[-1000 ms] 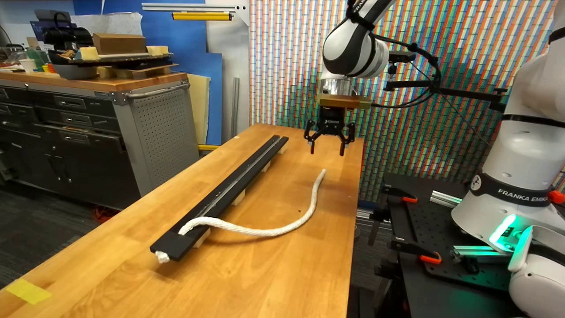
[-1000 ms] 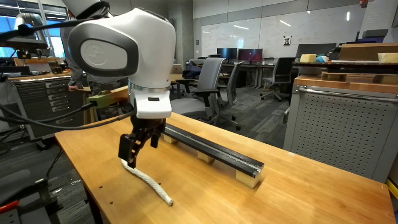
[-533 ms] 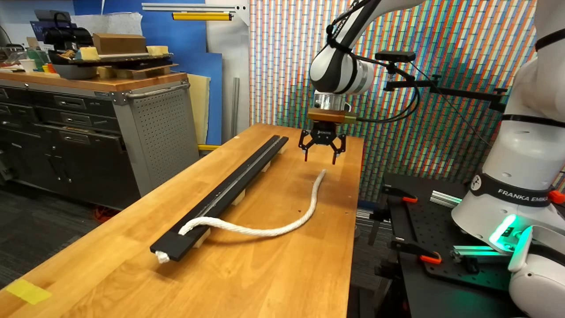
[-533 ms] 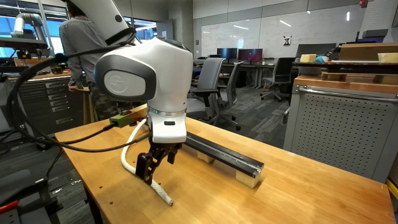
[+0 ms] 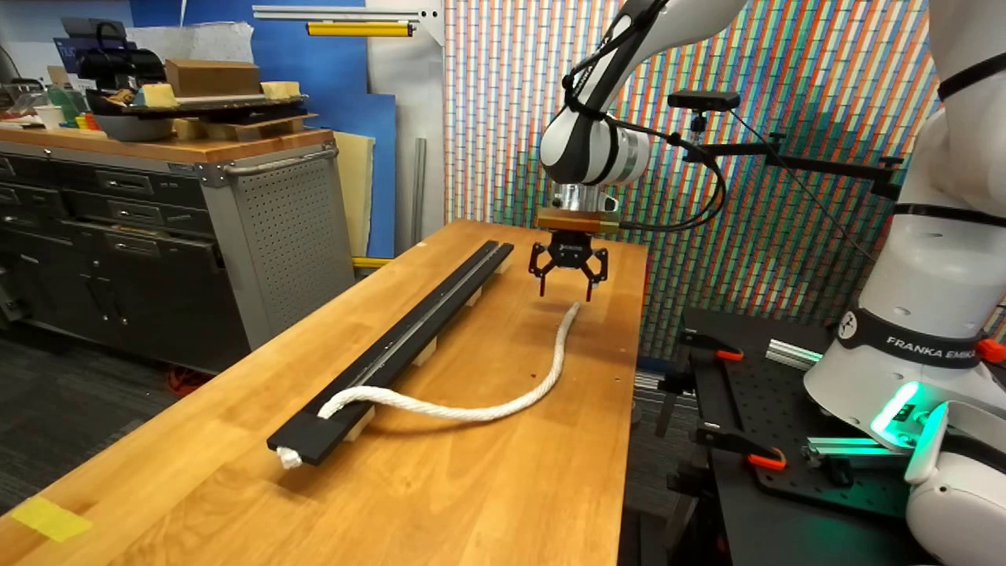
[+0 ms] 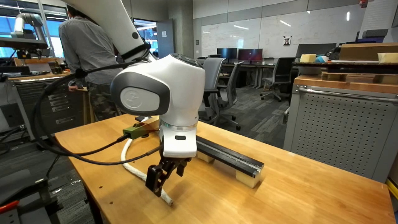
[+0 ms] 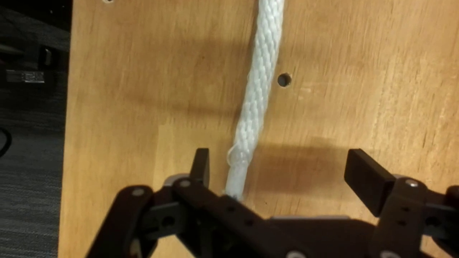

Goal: Put the rope in the groove on the black object

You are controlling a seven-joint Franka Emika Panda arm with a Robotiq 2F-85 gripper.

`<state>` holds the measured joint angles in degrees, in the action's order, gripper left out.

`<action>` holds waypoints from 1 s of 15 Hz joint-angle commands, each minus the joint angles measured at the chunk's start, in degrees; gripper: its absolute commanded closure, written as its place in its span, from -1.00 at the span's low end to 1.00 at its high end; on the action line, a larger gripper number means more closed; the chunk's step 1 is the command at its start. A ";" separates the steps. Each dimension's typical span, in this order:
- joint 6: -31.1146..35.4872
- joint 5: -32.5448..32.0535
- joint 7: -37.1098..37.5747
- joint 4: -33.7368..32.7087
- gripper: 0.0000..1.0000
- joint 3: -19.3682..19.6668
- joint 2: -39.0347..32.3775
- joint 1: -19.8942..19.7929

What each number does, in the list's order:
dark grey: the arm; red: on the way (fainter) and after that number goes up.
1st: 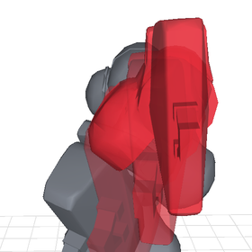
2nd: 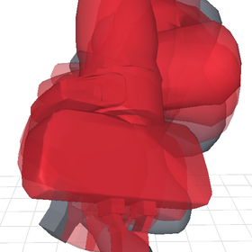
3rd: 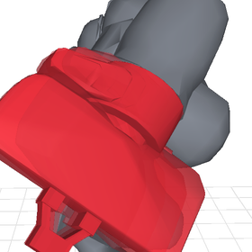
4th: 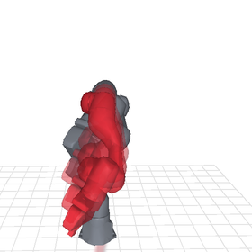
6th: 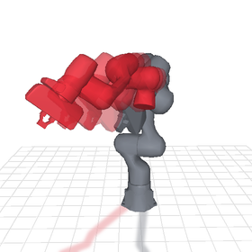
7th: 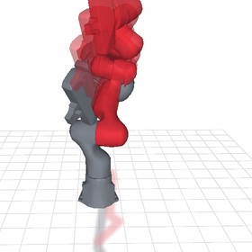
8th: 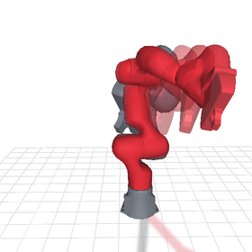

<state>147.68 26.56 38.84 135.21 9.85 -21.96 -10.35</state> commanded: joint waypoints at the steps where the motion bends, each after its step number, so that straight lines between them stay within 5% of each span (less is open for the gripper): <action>1: -0.45 1.46 0.84 -2.24 -0.74 0.42 -2.07 -0.43; 7: -0.82 1.05 1.27 -1.88 -0.23 0.95 -3.22 -0.73; 8: -0.93 1.08 1.26 -1.89 0.17 1.04 -3.35 -0.80; 10: -1.10 1.22 1.28 -1.87 0.27 1.08 -3.42 -0.96; 15: -1.21 2.02 0.65 -1.62 0.99 0.65 -2.33 -1.39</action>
<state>147.64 26.67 39.95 133.90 10.73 -25.02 -10.94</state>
